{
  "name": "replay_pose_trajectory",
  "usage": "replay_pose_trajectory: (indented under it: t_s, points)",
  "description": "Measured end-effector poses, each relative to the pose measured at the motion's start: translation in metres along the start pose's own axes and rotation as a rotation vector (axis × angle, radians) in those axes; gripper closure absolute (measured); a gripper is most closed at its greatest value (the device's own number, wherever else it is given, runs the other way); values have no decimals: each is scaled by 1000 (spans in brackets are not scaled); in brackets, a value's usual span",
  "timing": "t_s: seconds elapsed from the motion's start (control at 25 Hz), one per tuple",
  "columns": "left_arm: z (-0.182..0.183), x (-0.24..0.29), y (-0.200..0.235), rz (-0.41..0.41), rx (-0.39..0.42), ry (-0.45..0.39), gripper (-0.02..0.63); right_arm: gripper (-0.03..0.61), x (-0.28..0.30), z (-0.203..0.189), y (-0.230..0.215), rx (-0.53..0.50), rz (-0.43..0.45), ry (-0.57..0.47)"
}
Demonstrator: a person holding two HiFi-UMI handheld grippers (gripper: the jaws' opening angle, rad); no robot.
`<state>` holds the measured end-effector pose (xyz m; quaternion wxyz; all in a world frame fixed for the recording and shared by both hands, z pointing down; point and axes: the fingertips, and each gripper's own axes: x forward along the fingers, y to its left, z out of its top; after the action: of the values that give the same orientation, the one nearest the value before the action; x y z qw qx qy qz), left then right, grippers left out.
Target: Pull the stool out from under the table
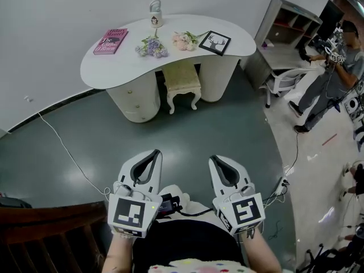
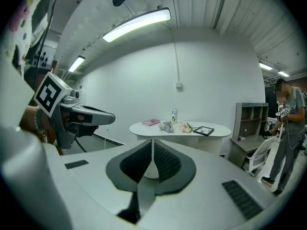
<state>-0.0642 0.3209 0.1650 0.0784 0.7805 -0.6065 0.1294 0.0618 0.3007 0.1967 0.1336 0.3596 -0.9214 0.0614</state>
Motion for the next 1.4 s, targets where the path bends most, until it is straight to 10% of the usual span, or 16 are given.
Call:
replay_pose_trajectory:
  t_s: [1.4]
  points:
    - [43, 163, 67, -95, 6, -10, 597, 537, 123, 34, -109, 13, -86, 27]
